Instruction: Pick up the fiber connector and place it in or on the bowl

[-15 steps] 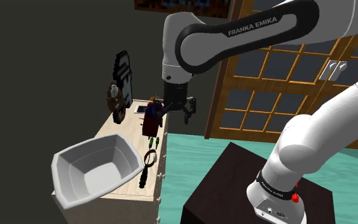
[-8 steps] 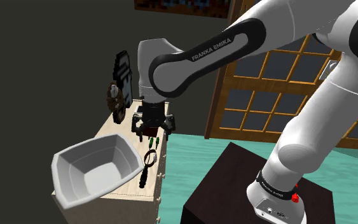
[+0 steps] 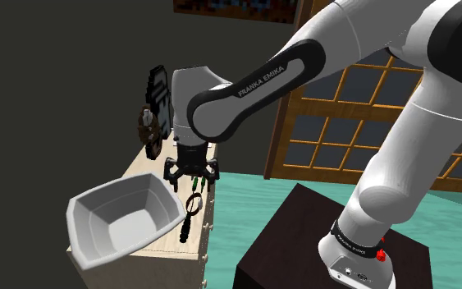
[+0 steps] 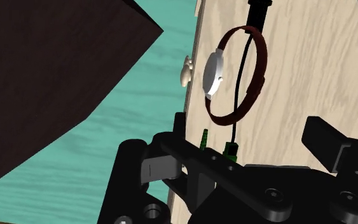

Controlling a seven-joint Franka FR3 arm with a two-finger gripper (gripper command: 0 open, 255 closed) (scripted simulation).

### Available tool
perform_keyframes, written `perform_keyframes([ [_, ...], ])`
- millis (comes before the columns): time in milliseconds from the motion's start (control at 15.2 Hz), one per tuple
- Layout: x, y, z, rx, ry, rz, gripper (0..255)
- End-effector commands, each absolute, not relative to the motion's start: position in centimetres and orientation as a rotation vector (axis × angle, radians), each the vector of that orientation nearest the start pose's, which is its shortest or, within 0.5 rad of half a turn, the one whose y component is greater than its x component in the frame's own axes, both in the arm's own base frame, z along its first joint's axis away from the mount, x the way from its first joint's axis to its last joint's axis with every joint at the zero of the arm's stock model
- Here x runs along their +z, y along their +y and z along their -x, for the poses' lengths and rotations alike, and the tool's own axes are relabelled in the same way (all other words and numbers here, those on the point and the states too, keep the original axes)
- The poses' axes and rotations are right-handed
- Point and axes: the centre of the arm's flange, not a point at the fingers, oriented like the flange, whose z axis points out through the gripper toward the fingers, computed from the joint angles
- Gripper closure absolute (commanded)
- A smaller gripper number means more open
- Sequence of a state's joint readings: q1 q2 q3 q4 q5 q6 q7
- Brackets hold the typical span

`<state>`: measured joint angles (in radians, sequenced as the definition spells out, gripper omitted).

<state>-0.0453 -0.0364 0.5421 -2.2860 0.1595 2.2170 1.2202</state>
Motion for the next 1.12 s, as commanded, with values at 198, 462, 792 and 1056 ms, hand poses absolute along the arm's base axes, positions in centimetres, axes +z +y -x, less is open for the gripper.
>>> perform_keyframes([
  [198,34.2,24.8,-44.2,0.193,1.243,2.841,0],
  [462,34.2,24.8,-44.2,0.193,1.243,2.841,0],
  [792,34.6,25.1,-44.9,0.192,1.244,2.840,255],
  [1056,35.0,23.9,-44.6,0.196,1.244,2.836,255],
])
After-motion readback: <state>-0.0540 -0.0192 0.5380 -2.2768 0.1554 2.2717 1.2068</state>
